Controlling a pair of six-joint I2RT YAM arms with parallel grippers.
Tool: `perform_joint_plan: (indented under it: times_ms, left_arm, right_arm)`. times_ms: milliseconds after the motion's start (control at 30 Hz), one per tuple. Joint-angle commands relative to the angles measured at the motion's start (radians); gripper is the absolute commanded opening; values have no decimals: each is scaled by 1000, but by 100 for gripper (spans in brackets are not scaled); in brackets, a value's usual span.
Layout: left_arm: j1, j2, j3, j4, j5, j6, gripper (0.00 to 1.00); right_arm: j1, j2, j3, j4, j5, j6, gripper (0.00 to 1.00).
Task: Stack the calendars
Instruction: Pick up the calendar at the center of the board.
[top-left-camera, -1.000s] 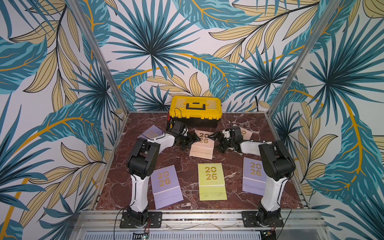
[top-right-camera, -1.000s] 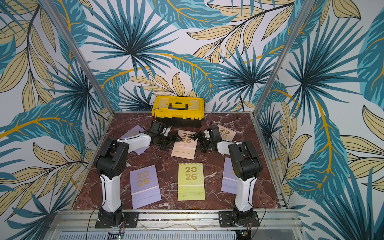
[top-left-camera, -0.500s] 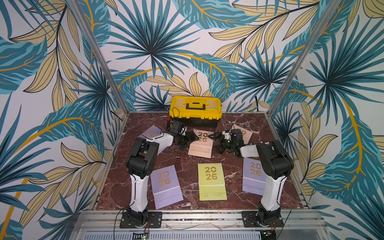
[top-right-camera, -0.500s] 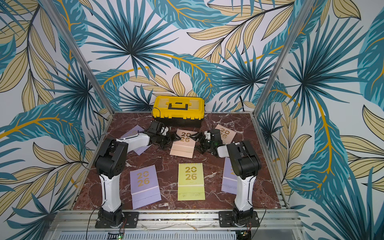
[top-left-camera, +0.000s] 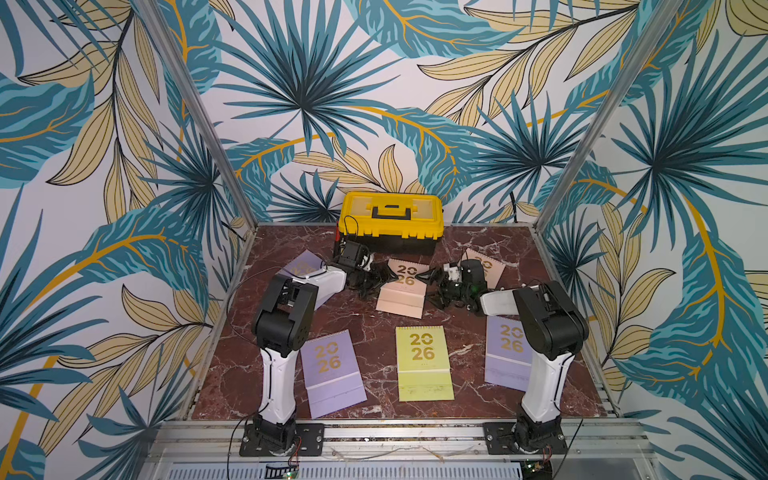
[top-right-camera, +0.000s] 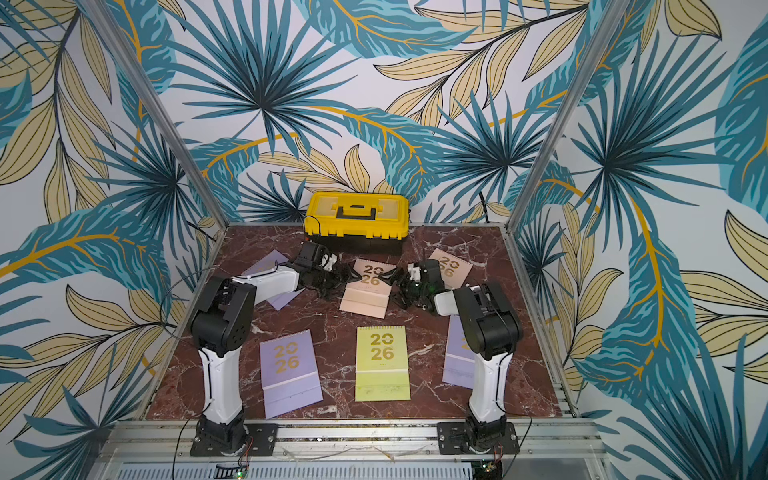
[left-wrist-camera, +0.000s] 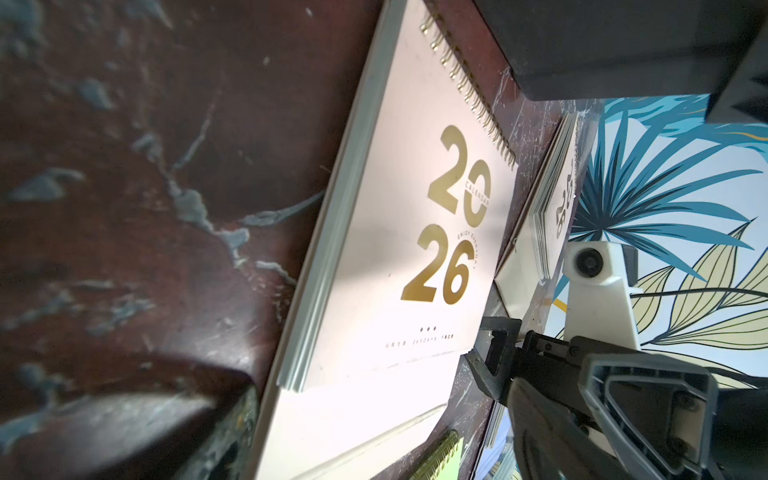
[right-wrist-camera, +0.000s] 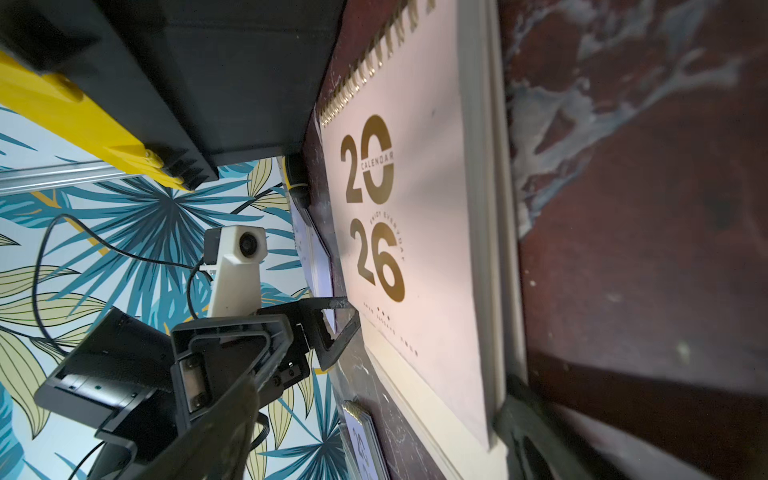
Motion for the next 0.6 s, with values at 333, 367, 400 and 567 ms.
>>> perform_joint_plan:
  times_ms: [333, 367, 400, 567]
  left_arm:
    - [-1, -1, 5, 49, 87, -27, 77]
    - [0, -2, 4, 48, 87, -28, 75]
    - [2, -5, 3, 49, 84, -28, 73]
    - [4, -11, -17, 93, 86, -53, 58]
  right_arm:
    - [10, 8, -52, 125, -33, 64, 91]
    - [10, 4, -49, 107, -32, 53, 91]
    - [10, 0, -45, 84, -29, 41, 91]
    - [10, -19, -41, 15, -20, -1, 91]
